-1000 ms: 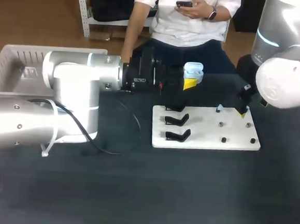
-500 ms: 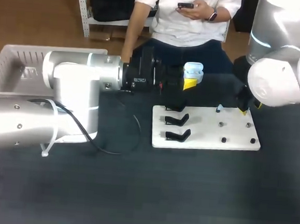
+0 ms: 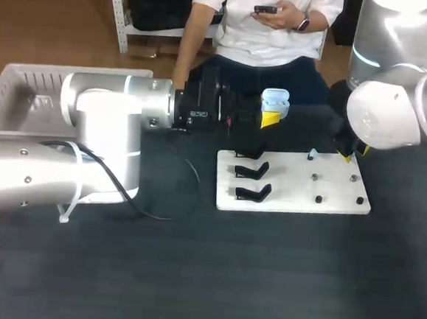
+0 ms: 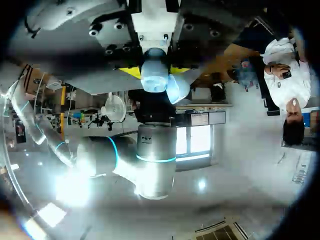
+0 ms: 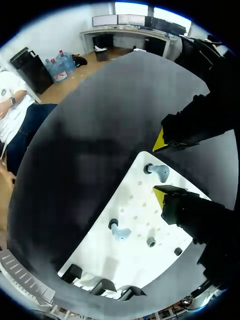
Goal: Pick up each earbud case from the left stands, insert the matching earbuds, close the lid, and place the case in the box.
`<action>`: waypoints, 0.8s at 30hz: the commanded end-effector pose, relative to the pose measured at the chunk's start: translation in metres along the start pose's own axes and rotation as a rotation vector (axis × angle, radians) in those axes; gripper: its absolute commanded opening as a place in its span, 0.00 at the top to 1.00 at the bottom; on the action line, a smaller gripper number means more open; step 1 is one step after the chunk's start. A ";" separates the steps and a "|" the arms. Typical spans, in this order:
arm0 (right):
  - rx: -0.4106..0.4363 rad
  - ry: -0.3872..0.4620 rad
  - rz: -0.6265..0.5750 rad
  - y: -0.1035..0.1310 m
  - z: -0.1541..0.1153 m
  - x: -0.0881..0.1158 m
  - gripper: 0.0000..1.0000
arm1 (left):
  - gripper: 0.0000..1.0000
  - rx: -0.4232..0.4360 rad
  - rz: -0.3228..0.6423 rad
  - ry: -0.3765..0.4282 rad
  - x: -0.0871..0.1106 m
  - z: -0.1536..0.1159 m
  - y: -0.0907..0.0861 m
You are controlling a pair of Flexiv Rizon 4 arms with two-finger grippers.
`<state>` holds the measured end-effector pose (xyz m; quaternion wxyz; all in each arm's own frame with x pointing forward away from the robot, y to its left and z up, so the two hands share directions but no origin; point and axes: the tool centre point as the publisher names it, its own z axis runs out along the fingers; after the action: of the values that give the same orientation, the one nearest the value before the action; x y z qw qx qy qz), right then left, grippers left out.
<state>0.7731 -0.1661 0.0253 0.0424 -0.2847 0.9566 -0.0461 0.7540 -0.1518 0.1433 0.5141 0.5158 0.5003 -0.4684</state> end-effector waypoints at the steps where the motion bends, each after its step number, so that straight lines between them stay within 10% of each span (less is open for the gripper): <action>1: -0.001 0.002 0.003 0.000 0.002 -0.002 0.63 | 1.00 -0.004 0.005 -0.006 0.001 0.000 -0.001; 24: -0.008 0.001 0.013 0.003 0.002 0.002 0.66 | 1.00 -0.004 0.005 -0.006 0.001 0.000 -0.001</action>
<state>0.7711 -0.1645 0.0223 0.0404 -0.2796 0.9584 -0.0415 0.7540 -0.1518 0.1433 0.5140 0.5159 0.5003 -0.4684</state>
